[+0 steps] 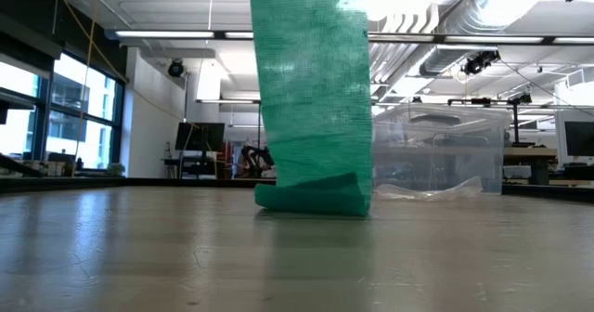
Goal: Roll bandage
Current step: Roll the green bandage
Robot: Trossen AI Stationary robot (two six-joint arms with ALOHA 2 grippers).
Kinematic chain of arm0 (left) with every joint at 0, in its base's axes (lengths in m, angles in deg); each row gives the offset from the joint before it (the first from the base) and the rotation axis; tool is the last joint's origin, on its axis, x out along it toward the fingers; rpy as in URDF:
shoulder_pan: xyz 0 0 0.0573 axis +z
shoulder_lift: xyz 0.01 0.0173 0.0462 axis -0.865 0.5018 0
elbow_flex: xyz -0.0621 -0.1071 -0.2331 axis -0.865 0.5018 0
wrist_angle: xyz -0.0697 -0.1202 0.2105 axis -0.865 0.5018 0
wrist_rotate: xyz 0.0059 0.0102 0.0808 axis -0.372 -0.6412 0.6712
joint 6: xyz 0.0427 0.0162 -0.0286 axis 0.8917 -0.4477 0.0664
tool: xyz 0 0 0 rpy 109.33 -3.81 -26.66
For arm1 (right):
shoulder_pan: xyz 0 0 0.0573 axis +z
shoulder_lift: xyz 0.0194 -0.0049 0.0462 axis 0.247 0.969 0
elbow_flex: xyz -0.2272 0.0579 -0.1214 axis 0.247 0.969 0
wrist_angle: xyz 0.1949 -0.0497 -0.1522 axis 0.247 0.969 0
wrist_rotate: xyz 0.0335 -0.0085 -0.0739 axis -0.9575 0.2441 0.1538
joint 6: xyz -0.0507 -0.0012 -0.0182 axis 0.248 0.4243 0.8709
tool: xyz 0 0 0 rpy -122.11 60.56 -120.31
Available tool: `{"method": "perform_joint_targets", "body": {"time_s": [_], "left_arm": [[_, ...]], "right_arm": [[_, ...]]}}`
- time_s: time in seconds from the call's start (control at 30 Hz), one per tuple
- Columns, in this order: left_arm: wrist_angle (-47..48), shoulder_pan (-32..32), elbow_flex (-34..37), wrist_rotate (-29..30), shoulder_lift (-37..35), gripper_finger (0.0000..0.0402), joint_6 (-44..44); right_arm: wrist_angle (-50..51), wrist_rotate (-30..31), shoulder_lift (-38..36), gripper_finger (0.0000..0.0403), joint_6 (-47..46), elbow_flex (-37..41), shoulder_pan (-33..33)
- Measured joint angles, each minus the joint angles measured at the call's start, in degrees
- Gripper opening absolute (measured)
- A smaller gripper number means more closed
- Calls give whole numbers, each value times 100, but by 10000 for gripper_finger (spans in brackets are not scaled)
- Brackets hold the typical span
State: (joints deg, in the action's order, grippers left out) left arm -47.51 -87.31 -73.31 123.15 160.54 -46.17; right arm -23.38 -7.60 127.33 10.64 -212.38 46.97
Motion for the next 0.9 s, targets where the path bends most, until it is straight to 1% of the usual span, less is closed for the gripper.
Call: {"method": "perform_joint_targets", "body": {"time_s": [0.03,0.07,0.13,0.23,0.4,0.5,0.57,0.63,0.83,0.9], "left_arm": [[34,16,0,41,-15,14,100],[58,22,0,118,-15,10,189],[108,49,0,258,-22,12,373],[275,28,0,398,-86,3,522],[795,-83,0,436,-230,1,305],[1273,-125,0,582,-321,1,27],[1426,-115,0,588,-352,1,-128],[1438,-72,0,514,-352,1,-256],[1395,3,0,-204,-350,1,-700],[1340,7,0,-352,-343,1,-885]], "right_arm": [[-34,-6,0,3,-98,0,-1],[-57,-4,0,3,-220,-1,-1],[-98,-4,0,3,-453,-2,2],[-114,2,-23,3,-657,-2,33],[-94,360,-169,2,-700,-2,137],[-91,418,-301,2,-993,-2,163],[-90,341,-363,2,-1214,-6,161],[-93,275,-376,2,-1266,-6,155],[-88,295,-343,2,-1036,-6,112],[-84,299,-332,2,-954,-6,105]]}}
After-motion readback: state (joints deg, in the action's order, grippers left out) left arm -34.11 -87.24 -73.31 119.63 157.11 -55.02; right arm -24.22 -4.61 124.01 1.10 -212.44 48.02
